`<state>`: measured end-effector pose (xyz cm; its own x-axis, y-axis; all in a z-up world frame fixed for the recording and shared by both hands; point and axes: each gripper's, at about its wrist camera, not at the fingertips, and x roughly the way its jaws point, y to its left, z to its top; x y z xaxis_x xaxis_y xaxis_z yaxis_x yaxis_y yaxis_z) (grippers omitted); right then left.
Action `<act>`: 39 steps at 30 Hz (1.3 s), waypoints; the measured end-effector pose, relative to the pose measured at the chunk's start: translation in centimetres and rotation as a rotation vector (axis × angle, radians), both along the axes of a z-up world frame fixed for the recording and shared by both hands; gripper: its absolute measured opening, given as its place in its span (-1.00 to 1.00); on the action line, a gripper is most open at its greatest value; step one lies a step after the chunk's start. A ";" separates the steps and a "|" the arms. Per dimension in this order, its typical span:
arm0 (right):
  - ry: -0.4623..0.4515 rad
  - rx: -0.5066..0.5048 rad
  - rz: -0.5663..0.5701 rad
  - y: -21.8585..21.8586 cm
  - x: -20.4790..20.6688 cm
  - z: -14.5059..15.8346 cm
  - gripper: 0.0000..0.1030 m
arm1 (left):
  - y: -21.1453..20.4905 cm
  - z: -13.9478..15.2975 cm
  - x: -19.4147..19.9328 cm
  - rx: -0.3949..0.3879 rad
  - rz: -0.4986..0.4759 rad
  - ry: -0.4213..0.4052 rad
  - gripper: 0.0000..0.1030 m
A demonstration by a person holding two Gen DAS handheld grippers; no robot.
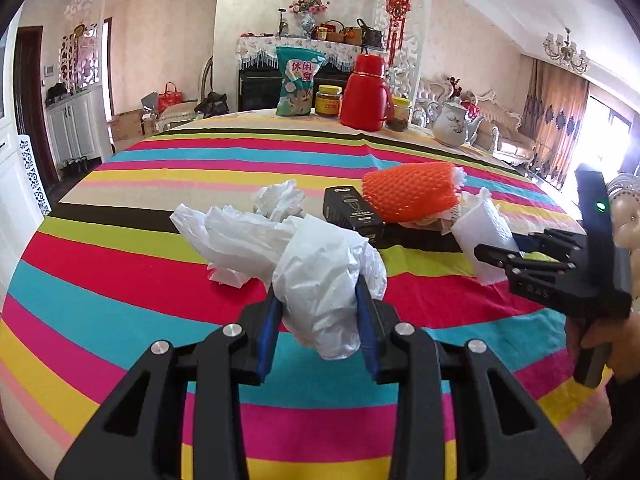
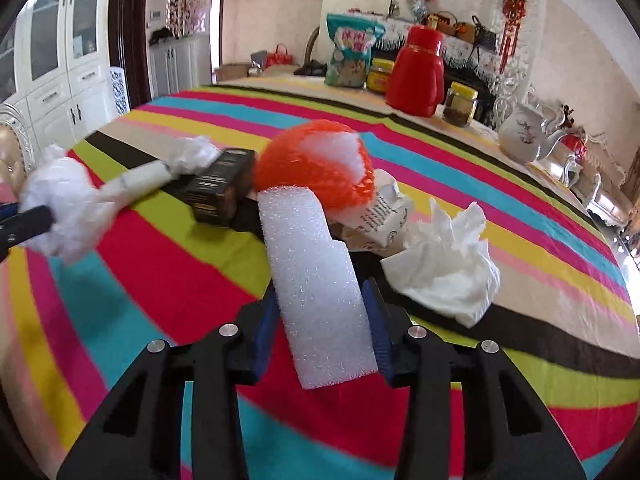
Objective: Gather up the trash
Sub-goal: 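Grasp the white plastic bag with the left tool while the right tool grasps a white foam strip, then carry both items to the pink bin and open both tools over it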
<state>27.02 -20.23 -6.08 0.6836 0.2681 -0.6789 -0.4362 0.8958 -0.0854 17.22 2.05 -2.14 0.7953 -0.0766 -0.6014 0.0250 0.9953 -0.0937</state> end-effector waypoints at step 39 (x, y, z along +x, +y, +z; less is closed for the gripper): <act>-0.120 0.300 0.359 22.0 -15.6 5.5 -0.22 | 16.0 2.3 -18.4 0.061 0.331 -0.196 -0.34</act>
